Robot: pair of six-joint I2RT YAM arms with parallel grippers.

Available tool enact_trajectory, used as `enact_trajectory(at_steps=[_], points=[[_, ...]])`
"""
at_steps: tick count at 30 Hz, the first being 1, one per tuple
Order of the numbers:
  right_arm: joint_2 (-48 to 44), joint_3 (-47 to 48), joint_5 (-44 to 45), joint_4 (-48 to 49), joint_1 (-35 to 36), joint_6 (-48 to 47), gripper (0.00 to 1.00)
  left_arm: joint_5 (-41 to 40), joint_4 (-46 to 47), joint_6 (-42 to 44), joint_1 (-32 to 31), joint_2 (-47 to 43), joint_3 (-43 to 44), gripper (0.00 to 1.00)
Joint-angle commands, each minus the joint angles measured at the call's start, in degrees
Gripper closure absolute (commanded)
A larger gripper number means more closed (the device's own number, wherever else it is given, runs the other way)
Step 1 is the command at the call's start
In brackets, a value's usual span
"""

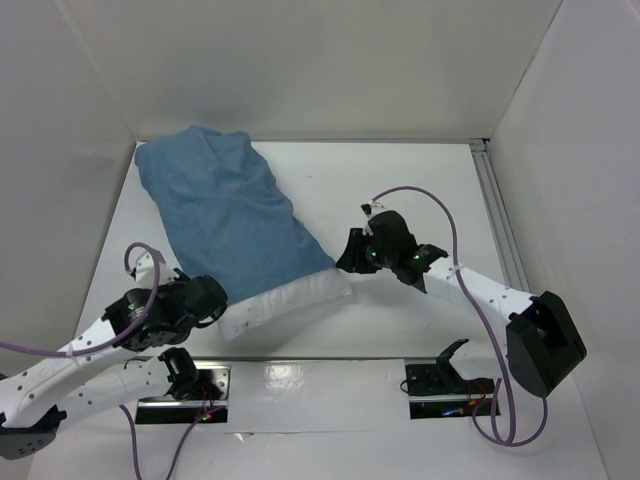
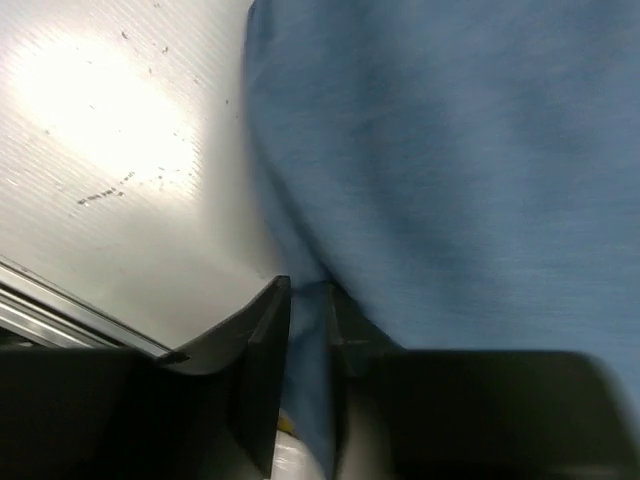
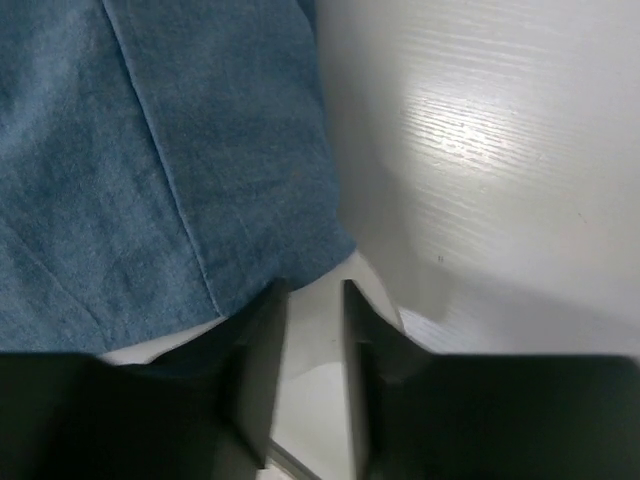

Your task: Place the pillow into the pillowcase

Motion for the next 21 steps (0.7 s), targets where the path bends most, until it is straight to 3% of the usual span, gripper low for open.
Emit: enact_trajectory(at_steps=[1,3,5,7,9,12,13,16,17,21], points=[[0.61,1.66,-1.73,2.94,0.42,-2.26,0.59,0.27,-1.67,3.09,-0.03,-3.13,4.02,0.64],[0.61,2.28,-1.73,1.71,-0.28,-2.96,0.54,0.27,-2.72,3.09,-0.03,-4.97,5.43,0.46],[0.09,2.80,-1.73,1.00,-0.90,-3.49,0.43,0.27,-4.48,2.39,-0.03,-6.29,7.36,0.38],[0.09,3.42,-2.34,0.12,-1.61,-4.02,0.39,-0.44,-4.49,3.00,-0.03,-6.91,9.12,0.33],[-0.44,3.95,-3.05,-1.46,-2.22,-4.63,0.32,-0.44,-0.75,9.64,-0.03,-6.91,9.65,0.19],[-1.93,3.95,-4.44,-4.27,-2.22,-5.16,0.29,4.45,9.29,26.43,-0.03,-2.98,12.81,0.19],[-2.72,3.95,-5.23,-4.80,-2.74,-5.16,0.25,6.75,12.01,36.74,-0.03,2.26,13.95,0.22],[-6.49,2.90,-5.77,-8.31,-2.75,-3.94,0.19,14.23,13.54,49.01,-0.03,13.79,22.20,0.27],[-7.64,2.90,-4.90,-9.36,-2.75,-3.93,0.19,14.94,12.14,50.54,-1.07,21.31,26.83,0.27],[-15.09,0.62,-3.74,-15.25,-6.51,-1.30,0.20,11.00,7.38,55.72,-7.65,33.30,35.83,0.26]])
